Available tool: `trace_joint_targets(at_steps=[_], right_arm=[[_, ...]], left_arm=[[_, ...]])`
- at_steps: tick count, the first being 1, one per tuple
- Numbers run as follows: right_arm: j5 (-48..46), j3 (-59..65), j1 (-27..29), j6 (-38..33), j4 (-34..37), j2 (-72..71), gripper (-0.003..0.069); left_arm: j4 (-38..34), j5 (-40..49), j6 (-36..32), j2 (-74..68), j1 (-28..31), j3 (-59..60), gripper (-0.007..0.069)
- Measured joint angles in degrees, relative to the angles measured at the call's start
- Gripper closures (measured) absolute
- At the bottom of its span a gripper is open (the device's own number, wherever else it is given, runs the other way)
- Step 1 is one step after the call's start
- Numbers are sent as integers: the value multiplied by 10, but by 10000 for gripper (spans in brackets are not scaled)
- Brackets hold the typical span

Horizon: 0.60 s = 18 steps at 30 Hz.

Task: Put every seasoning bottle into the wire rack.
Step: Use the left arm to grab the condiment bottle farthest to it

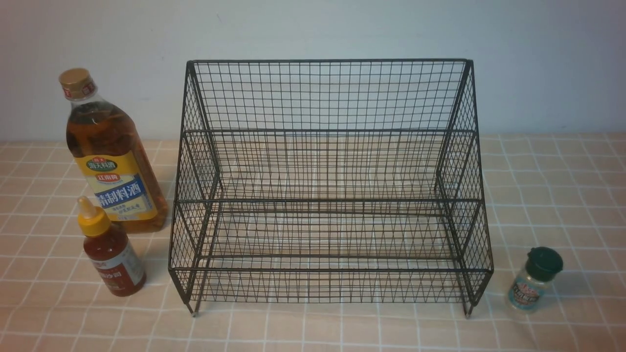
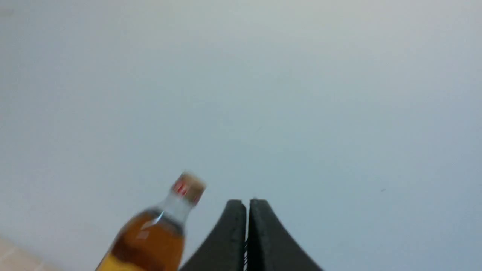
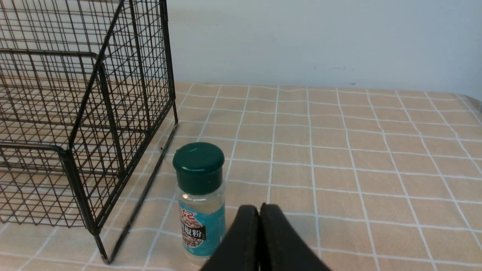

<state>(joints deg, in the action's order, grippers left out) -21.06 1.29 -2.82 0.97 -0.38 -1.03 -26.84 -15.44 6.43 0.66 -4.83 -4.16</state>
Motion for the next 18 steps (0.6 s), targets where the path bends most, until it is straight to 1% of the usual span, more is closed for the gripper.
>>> trace_joint_targets(at_steps=[1,2,4,5,6,7,9,10,11,12,14,17,18], right_arm=[[0,0,0,0,0,0,673],[0,0,0,0,0,0,673],[0,0,0,0,0,0,673],[0,0,0,0,0,0,673],[0,0,0,0,0,0,673],[0,0,0,0,0,0,673],[7,0,0,1,8,0,673],[9,0,0,1,8,0,673],[29,2,0,10,23,0,673],[49,2,0,18,41,0,673],[103,2,0,39,83,0,673],[157,2,0,67,140,0,673],[182,2,0,79,173,0,673]], left_arm=[[17,19,-1,-2,0,-27,631],[53,72,-1,-20,0,-82,631],[106,215,-3,-74,0,-186,631],[110,228,-3,-81,0,-195,631],[127,316,-4,-122,0,-245,631],[134,378,-5,-153,0,-277,631],[146,566,-6,-252,0,-359,631],[147,595,-6,-268,0,-371,631],[152,685,-6,-326,0,-405,631],[155,734,-6,-365,0,-425,631],[160,788,-6,-427,0,-453,631],[167,811,-6,-487,0,-488,631],[177,817,-6,-538,0,-541,631]])
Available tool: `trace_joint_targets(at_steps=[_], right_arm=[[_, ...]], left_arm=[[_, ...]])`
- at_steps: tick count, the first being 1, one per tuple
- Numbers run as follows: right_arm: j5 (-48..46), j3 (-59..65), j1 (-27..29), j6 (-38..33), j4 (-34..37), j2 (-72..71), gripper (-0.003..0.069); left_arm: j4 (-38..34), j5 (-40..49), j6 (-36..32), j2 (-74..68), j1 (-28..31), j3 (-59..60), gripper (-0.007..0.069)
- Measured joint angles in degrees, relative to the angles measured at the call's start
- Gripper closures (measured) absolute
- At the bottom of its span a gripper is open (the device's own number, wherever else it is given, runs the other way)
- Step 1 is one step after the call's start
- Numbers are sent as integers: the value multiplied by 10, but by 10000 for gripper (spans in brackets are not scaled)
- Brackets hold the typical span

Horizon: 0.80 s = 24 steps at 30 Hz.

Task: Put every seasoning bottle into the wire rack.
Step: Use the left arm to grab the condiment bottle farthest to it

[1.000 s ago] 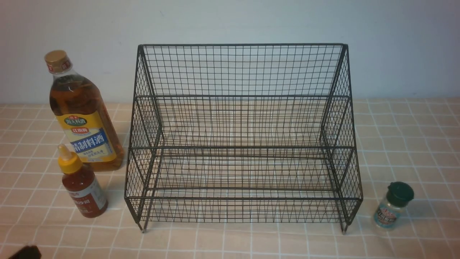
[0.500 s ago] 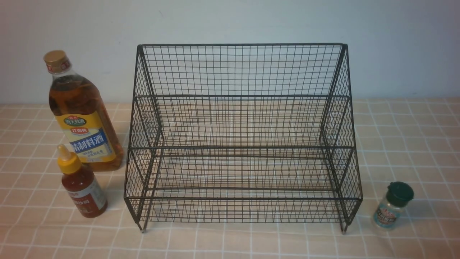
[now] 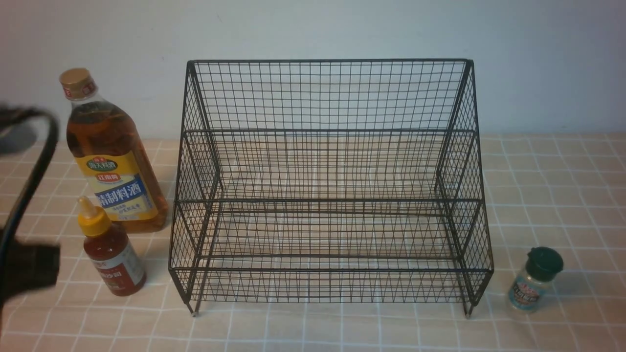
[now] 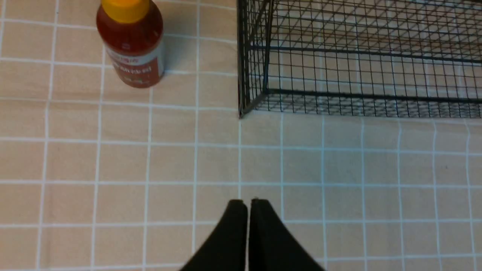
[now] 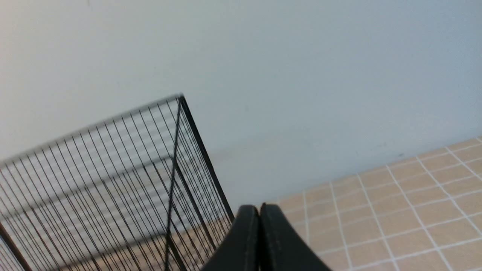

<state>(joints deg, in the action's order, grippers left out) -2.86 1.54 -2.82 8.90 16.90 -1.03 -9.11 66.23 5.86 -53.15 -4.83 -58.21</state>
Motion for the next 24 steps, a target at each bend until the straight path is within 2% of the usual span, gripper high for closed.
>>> trace_joint_targets(at_steps=[5,7,11,18,21,22,24], right_arm=[[24,0,0,7,37,0,673],[29,0,0,7,42,0,673],[29,0,0,7,43,0,673],[24,0,0,9,45,0,673],[1,0,0,9,49,0,673],[-13,0,0,9,49,0,673],[-57,0,0,9,49,0,673]], left_arm=[[29,38,2,-101,11,-152,631],[34,53,2,-166,35,-260,631],[38,54,-10,-266,78,-384,630],[42,55,-41,-369,91,-455,609],[39,56,-48,-395,91,-455,538],[39,56,-50,-405,91,-455,489],[42,56,-52,-424,91,-455,344]])
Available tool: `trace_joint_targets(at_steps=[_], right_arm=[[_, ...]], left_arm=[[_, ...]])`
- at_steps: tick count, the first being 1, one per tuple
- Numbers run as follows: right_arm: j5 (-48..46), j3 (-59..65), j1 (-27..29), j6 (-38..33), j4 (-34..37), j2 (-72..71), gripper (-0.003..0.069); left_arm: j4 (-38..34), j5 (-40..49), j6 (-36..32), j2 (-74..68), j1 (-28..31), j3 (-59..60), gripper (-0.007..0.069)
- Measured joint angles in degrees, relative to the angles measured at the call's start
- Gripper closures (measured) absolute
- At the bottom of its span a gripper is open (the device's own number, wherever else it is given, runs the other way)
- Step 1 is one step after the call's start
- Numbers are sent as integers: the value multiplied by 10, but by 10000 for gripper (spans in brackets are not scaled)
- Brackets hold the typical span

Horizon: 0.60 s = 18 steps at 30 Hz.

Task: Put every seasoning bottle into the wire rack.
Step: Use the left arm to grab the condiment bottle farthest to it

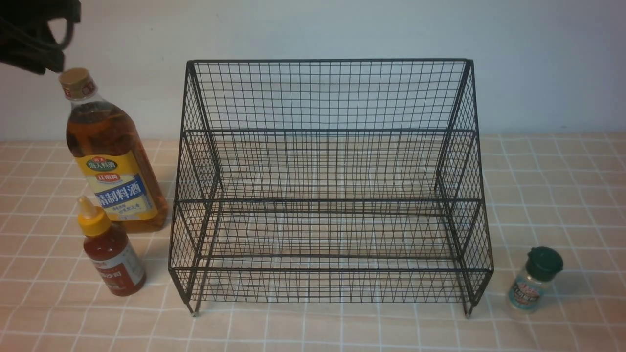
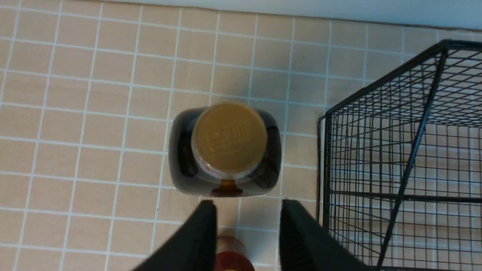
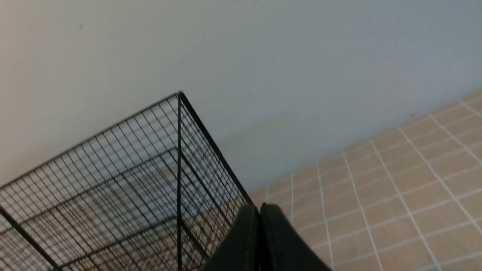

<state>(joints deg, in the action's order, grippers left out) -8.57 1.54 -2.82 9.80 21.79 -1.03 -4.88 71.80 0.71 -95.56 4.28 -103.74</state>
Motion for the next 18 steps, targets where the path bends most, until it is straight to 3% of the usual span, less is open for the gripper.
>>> trace_joint_targets(at_steps=[3,9,15,18], right_arm=[[-21,0,0,0,-5,0,673],[-20,0,0,-1,-8,0,673],[-20,0,0,-1,-10,0,673],[-20,0,0,-1,-10,0,673]], left_arm=[[10,-1,-7,-15,0,0,201],[16,-29,-20,-44,0,0,25],[14,-58,-22,-79,0,-1,7],[14,-63,-23,-93,0,-1,50]])
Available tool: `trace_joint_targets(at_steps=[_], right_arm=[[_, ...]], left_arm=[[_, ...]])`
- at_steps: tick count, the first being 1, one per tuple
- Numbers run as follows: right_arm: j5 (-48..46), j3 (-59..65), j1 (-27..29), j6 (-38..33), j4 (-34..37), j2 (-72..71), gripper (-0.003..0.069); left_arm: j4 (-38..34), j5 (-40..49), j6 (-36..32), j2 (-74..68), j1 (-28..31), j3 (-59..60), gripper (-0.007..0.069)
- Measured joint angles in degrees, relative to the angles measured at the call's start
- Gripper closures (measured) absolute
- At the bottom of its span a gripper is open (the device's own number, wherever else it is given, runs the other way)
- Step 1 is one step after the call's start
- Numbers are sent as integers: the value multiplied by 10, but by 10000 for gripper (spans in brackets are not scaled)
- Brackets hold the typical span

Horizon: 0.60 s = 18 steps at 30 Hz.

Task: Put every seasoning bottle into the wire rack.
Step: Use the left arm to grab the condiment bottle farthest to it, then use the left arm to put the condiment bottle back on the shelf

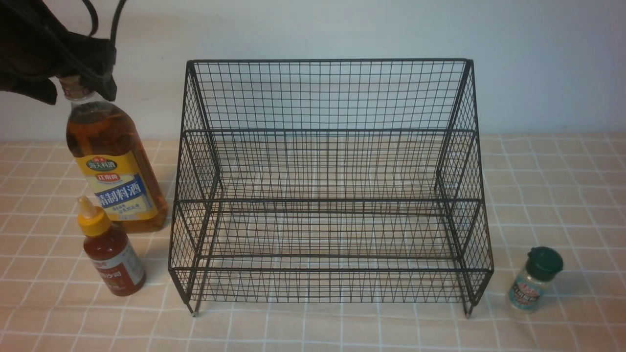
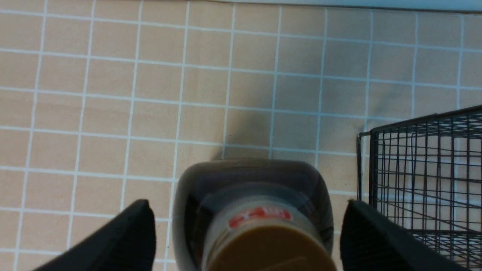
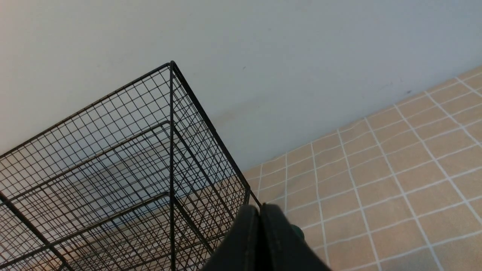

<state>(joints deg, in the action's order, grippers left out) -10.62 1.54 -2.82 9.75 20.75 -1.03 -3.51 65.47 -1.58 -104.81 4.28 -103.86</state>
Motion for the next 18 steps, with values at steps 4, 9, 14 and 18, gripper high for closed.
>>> trace_joint_targets(at_steps=[4,9,14,18], right_arm=[[0,0,0,0,0,0,673],[0,0,0,0,0,0,673],[0,0,0,0,0,0,673],[0,0,0,1,0,0,673]], left_arm=[[-3,0,0,-5,0,0,237],[0,-1,-4,-3,0,-2,306],[5,2,-3,3,0,-3,306],[20,28,0,10,0,-29,306]])
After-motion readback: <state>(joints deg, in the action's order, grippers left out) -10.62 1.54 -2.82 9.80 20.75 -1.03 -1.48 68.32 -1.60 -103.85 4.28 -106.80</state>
